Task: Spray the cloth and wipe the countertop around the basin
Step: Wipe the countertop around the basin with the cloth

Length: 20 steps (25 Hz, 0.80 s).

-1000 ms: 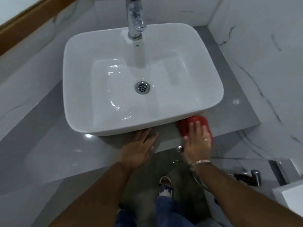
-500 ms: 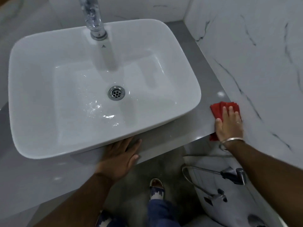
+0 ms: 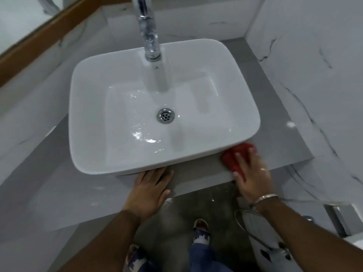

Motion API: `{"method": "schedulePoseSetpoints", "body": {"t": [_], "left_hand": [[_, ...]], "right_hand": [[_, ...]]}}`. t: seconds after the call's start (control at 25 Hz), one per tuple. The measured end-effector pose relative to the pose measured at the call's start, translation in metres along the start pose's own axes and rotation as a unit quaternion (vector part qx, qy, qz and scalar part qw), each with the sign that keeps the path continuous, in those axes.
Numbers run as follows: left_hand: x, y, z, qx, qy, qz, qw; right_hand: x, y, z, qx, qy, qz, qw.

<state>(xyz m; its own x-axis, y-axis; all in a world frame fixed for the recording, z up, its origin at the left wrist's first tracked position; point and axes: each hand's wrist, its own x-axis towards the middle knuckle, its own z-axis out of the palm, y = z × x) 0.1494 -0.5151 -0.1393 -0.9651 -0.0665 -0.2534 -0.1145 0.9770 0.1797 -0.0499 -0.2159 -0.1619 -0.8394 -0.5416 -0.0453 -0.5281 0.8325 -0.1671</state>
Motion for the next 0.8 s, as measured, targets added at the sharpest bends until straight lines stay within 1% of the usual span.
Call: {"method": "schedulePoseSetpoints", "body": {"t": [0.04, 0.12, 0.16, 0.2, 0.24, 0.32, 0.4, 0.44, 0.48, 0.52, 0.64, 0.68, 0.72, 0.76, 0.8], "left_hand": [[-0.020, -0.013, 0.002, -0.006, 0.002, -0.016, 1.000], [-0.062, -0.047, 0.006, -0.019, 0.008, -0.081, 0.996], [-0.082, -0.066, 0.007, -0.031, 0.013, -0.127, 0.991], [-0.099, -0.084, 0.006, -0.043, 0.015, -0.169, 0.984], [-0.114, -0.102, 0.006, -0.051, 0.015, -0.201, 0.978], [-0.141, -0.135, 0.006, -0.058, 0.015, -0.236, 0.970], [-0.163, -0.163, 0.003, -0.067, 0.024, -0.252, 0.965], [-0.175, -0.176, 0.003, -0.073, 0.026, -0.263, 0.962], [-0.189, -0.192, 0.002, -0.079, 0.029, -0.274, 0.958], [-0.201, -0.207, 0.003, -0.084, 0.033, -0.286, 0.954], [-0.243, -0.247, 0.005, -0.078, 0.034, -0.307, 0.948], [-0.254, -0.257, 0.006, -0.071, 0.036, -0.305, 0.949], [-0.262, -0.265, 0.005, -0.069, 0.036, -0.300, 0.951], [-0.265, -0.271, 0.003, -0.071, 0.035, -0.291, 0.953], [-0.265, -0.276, 0.001, -0.073, 0.035, -0.280, 0.957]], "right_hand": [[0.001, -0.005, 0.000, 0.014, 0.016, 0.066, 0.998], [-0.001, -0.052, 0.006, 0.044, 0.048, 0.174, 0.983], [-0.006, -0.089, 0.009, 0.060, 0.044, 0.192, 0.979], [-0.015, -0.128, 0.016, 0.065, 0.034, 0.172, 0.982], [-0.028, -0.170, 0.023, 0.068, 0.016, 0.122, 0.990], [-0.058, -0.258, 0.040, 0.068, -0.036, -0.026, 0.997], [-0.073, -0.320, 0.053, 0.043, -0.080, -0.175, 0.980], [-0.069, -0.339, 0.056, 0.028, -0.089, -0.215, 0.972], [-0.062, -0.354, 0.057, 0.010, -0.093, -0.213, 0.973], [-0.053, -0.365, 0.057, -0.003, -0.100, -0.182, 0.978], [-0.039, -0.403, 0.062, -0.001, -0.093, -0.008, 0.996], [-0.039, -0.421, 0.064, 0.004, -0.089, 0.025, 0.996], [-0.040, -0.439, 0.066, 0.005, -0.092, 0.005, 0.996], [-0.043, -0.453, 0.068, -0.002, -0.104, -0.072, 0.992], [-0.049, -0.463, 0.069, -0.019, -0.121, -0.186, 0.975]]}}
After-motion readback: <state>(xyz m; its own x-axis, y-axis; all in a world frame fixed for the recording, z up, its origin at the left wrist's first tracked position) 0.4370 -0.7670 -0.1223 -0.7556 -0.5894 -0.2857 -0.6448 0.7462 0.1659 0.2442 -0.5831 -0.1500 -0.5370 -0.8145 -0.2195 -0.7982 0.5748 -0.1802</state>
